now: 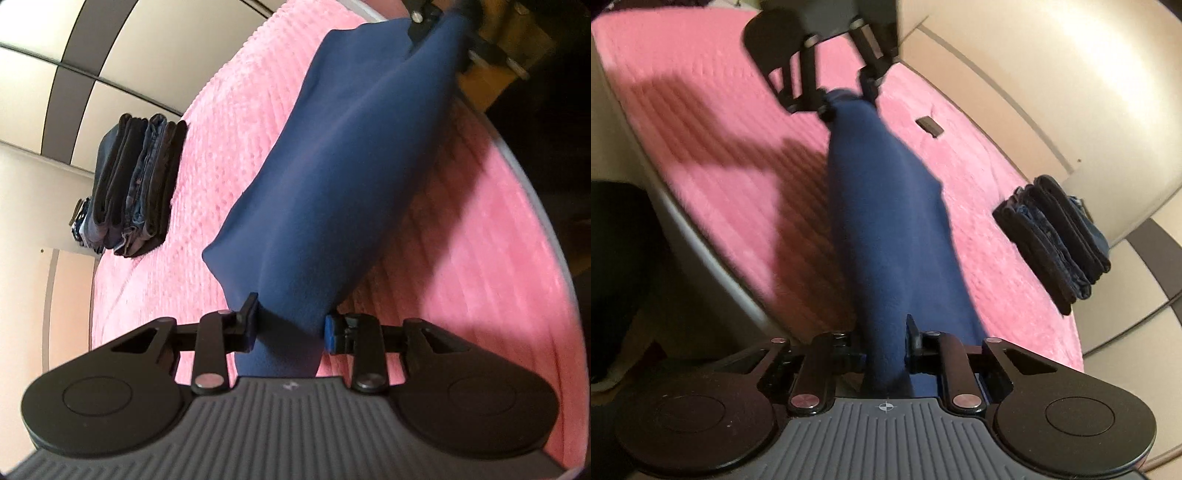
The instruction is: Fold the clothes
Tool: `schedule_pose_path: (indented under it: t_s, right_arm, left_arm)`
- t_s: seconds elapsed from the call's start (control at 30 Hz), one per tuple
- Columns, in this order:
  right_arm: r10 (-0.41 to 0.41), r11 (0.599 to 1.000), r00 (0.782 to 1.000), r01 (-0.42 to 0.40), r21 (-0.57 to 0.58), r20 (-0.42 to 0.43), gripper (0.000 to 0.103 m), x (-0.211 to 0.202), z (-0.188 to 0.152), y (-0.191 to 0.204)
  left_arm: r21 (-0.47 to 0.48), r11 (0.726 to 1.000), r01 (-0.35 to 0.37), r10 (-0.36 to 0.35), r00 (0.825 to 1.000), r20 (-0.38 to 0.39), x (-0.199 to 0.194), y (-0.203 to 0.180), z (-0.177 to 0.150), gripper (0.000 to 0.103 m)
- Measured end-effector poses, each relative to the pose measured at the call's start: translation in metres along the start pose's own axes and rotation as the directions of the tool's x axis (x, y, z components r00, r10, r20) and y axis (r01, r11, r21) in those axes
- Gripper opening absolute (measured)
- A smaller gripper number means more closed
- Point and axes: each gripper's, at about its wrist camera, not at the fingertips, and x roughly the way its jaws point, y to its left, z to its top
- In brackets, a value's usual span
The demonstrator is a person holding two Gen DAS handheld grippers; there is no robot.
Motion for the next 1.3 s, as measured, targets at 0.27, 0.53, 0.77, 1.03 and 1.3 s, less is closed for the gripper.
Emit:
schedule_pose_path:
  t_s: [0.27,0.53,0.77,1.03,1.3]
  right_arm:
    - [-0.052,0.991,0.977,0.076,-0.109,0.207,0.014,0.007,0.048,-0.095]
    - [0.069,0.961,0.918,0.044,-0.273,0.391,0.014,0.016,0.058,-0.068]
    - [0.253,0.917,0.941,-0.159,-0.365,0.224,0.014,0.007,-0.016,0.029]
    - [0.206,0.976,0.961,-0.190,-0.103,0.185,0.018,-0.046,-0.045,0.012]
    - [0.322,0.840,0.878,-0.437,0.321,0.354,0.071,-0.040,0.013,-0.023]
  left_arm:
    - [-0.081,0.994,-0.072,0.072,0.997,-0.003,-0.022,0.052,-0.008,0.029]
    - [-0.168,0.957,-0.237,0.211,0.965,-0.158,-0.078,0.039,-0.026,0.029]
    - [-0.243,0.950,-0.196,0.124,0.951,-0.283,-0.102,-0.098,-0.031,0.037]
    - [-0.506,0.837,-0.209,0.060,0.954,-0.294,-0.147,-0.155,-0.044,0.042]
    - [-0.887,0.419,-0.194,0.068,0.981,-0.183,-0.187,-0.080,-0.112,0.042]
